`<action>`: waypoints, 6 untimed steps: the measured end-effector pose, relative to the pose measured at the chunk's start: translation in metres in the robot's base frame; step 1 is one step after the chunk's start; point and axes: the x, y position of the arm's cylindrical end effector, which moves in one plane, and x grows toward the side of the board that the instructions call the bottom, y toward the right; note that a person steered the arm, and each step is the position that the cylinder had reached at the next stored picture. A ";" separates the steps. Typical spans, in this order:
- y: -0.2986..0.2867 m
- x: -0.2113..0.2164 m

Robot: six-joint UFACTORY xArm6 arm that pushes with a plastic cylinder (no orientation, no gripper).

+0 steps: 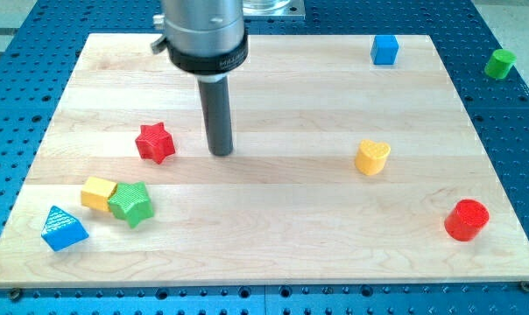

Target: Move the red star above the hexagon

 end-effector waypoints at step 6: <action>0.271 -0.006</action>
